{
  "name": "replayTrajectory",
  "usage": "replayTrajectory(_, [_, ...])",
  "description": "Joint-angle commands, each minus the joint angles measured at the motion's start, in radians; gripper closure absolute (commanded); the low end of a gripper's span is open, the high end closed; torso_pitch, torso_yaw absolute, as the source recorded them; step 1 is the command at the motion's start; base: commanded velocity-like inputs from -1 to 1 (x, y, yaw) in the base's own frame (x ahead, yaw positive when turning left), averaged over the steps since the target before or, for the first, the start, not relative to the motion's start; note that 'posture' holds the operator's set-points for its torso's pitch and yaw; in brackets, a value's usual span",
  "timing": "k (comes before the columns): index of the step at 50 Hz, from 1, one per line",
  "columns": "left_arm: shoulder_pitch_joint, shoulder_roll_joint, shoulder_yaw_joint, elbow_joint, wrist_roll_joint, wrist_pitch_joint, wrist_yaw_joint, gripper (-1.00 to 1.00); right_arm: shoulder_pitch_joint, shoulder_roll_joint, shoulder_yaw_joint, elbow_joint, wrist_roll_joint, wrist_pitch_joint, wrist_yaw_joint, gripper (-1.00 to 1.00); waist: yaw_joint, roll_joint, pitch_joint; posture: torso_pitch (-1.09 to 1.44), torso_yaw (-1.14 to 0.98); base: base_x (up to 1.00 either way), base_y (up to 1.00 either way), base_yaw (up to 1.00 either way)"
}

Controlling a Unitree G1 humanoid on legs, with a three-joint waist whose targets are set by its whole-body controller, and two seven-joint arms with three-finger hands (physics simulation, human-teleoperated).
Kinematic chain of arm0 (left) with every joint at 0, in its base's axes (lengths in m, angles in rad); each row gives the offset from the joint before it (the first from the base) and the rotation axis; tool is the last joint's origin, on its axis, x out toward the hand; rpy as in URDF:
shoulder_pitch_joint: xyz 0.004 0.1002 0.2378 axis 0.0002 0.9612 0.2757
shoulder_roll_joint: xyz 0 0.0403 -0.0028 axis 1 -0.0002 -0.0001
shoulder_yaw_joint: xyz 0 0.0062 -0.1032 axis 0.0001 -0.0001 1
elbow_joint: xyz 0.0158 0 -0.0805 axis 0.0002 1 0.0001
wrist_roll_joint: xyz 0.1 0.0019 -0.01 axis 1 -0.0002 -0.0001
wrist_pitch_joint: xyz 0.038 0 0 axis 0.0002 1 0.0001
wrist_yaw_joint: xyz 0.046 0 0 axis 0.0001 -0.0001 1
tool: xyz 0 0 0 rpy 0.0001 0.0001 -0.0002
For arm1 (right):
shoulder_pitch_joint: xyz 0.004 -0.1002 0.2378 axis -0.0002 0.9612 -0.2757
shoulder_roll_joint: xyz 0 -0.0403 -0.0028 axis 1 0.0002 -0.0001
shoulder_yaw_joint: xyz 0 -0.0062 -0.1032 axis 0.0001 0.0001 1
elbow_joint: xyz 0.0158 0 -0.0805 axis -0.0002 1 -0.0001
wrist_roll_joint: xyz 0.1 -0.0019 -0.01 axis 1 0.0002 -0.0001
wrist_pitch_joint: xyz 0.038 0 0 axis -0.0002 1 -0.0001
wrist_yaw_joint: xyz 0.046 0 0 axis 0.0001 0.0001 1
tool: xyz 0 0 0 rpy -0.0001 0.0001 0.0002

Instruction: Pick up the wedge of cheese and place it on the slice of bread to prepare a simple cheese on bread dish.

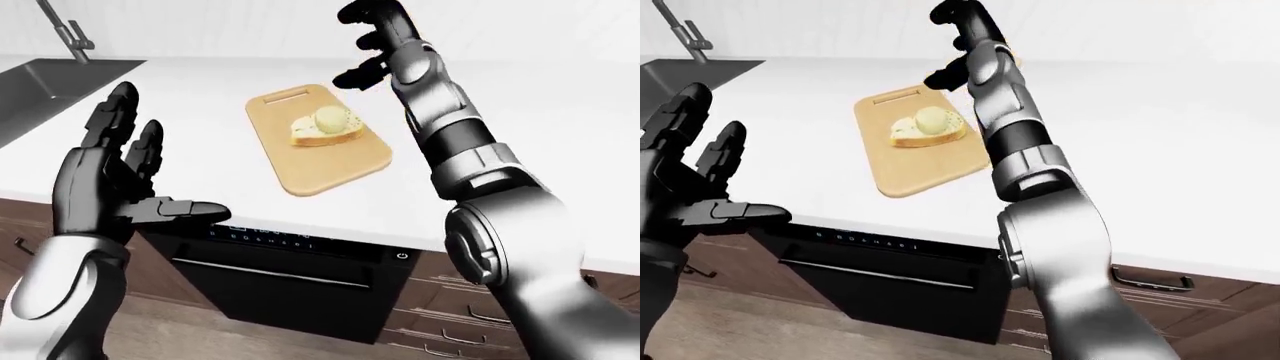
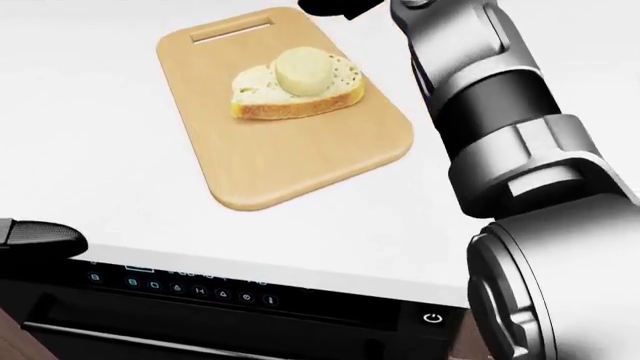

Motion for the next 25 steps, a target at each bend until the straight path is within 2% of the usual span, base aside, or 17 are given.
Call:
replayTrajectory(1, [-0.027, 0.017, 0.015, -0.027, -0.005, -0.012, 0.011, -1.0, -0.023, -0.016, 0.0, -0.104, 0.027, 0.002, 0.026, -0.45, 0.001, 0.003, -0.026, 0.0, 0.0, 0.0, 0.0, 0.0])
replayTrajectory(4, [-0.031, 0.024, 0.026, -0.035, -0.018, 0.0, 0.015, -1.0, 0.077, -0.016, 0.002, -0.332, 0.063, 0.09, 0.096, -0.58, 0.001, 0.0, -0.023, 0.0, 0.0, 0.0, 0.0, 0.0])
replayTrajectory(7, [-0.036, 0.032, 0.045, -0.051, -0.039, 0.021, 0.022, -1.0, 0.217, -0.02, 0.023, -0.666, 0.048, 0.243, 0.18, -0.62, 0.004, -0.005, -0.018, 0.0, 0.0, 0.0, 0.0, 0.0])
replayTrajectory(9, [-0.043, 0.039, 0.054, -0.059, -0.056, 0.035, 0.031, -1.0, 0.264, -0.023, 0.021, -0.806, 0.043, 0.311, 0.217, -0.62, 0.006, -0.008, -0.017, 0.0, 0.0, 0.0, 0.0, 0.0])
replayTrajectory(11, [-0.051, 0.045, 0.055, -0.064, -0.068, 0.042, 0.043, -1.0, 0.331, -0.024, 0.025, -1.015, 0.026, 0.417, 0.279, -0.8, 0.006, -0.01, -0.015, 0.0, 0.0, 0.0, 0.0, 0.0])
replayTrajectory(12, [-0.053, 0.047, 0.053, -0.065, -0.073, 0.044, 0.049, -1.0, 0.347, -0.024, 0.027, -1.064, 0.018, 0.443, 0.297, -0.9, 0.007, -0.011, -0.013, 0.0, 0.0, 0.0, 0.0, 0.0])
replayTrajectory(17, [-0.068, 0.062, 0.056, -0.077, -0.104, 0.064, 0.073, -1.0, 0.422, -0.043, 0.012, -1.264, 0.001, 0.533, 0.36, -0.9, 0.006, -0.013, -0.01, 0.0, 0.0, 0.0, 0.0, 0.0])
replayTrajectory(19, [-0.069, 0.069, 0.062, -0.08, -0.117, 0.068, 0.08, -1.0, 0.45, -0.059, 0.002, -1.351, -0.005, 0.581, 0.392, -1.0, 0.005, -0.014, -0.009, 0.0, 0.0, 0.0, 0.0, 0.0])
replayTrajectory(22, [-0.075, 0.081, 0.08, -0.081, -0.142, 0.076, 0.091, -1.0, 0.48, -0.081, -0.007, -1.417, -0.006, 0.608, 0.416, -1.0, 0.004, -0.014, -0.009, 0.0, 0.0, 0.0, 0.0, 0.0])
replayTrajectory(25, [-0.105, 0.113, 0.141, -0.094, -0.219, 0.118, 0.126, -1.0, 0.534, -0.119, -0.035, -1.539, -0.01, 0.661, 0.462, -1.0, 0.003, -0.014, -0.008, 0.0, 0.0, 0.0, 0.0, 0.0])
